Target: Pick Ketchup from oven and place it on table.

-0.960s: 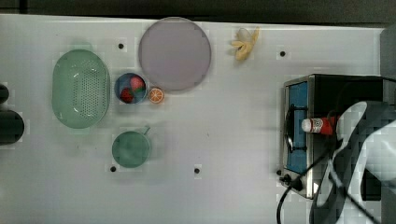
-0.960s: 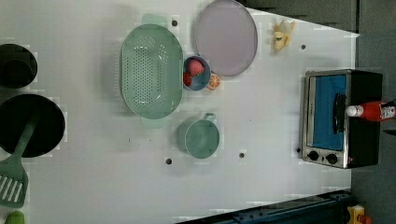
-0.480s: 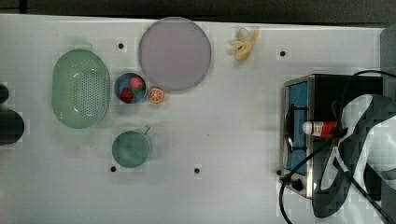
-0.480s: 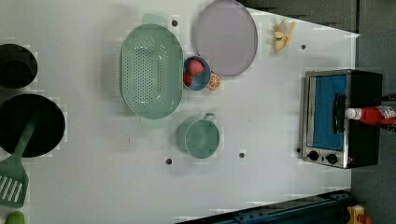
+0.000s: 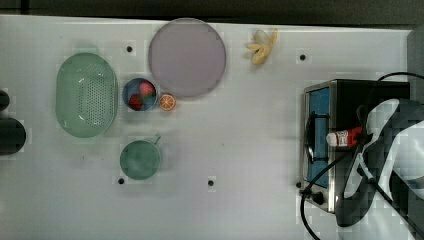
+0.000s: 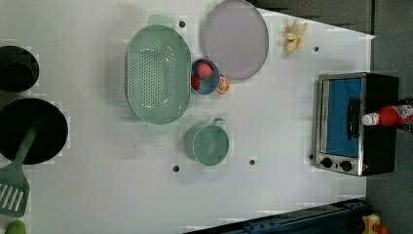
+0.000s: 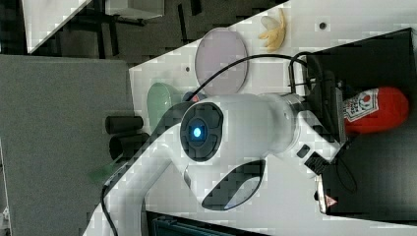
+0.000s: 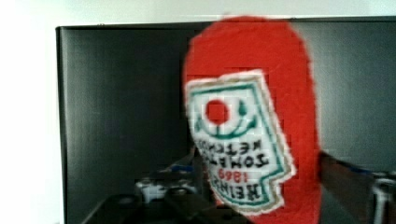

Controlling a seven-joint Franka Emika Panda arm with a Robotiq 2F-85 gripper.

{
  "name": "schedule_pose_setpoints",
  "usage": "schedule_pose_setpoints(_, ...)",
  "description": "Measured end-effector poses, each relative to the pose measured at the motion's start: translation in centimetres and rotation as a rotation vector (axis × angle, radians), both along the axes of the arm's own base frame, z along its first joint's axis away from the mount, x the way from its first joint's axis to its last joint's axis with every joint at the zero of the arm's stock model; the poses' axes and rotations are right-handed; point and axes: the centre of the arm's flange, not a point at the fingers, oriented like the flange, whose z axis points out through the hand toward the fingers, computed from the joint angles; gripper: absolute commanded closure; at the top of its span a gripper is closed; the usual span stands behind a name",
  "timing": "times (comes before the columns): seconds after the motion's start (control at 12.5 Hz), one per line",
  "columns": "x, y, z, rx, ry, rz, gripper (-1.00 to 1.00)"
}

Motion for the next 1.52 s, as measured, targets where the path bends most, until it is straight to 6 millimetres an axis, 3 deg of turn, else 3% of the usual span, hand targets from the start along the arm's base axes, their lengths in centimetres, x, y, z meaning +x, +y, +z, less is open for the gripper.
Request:
schedule_pose_setpoints(0.48,-0.5,-0.7,0.7,0.011,-0.023,-0.026,-0.24)
schedule_pose_setpoints(0.64,-0.1,-0.3,2.4,-0.014,0.021,0.030,-0.24)
schedule_pose_setpoints(0.8,0.8,1.5,4.8,0.005,0.030,0.089,-0.24)
schedule_pose_setpoints(1.04,3.4,7.7,10.2,0.068,0.016,0.235,-0.24)
schedule_pose_setpoints(1.36,6.3,20.7,16.8,0.155,-0.003,0.499,-0.24)
schedule_pose_setpoints(1.52,7.5,27.3,18.4,0.169,0.021,0.621,-0.24)
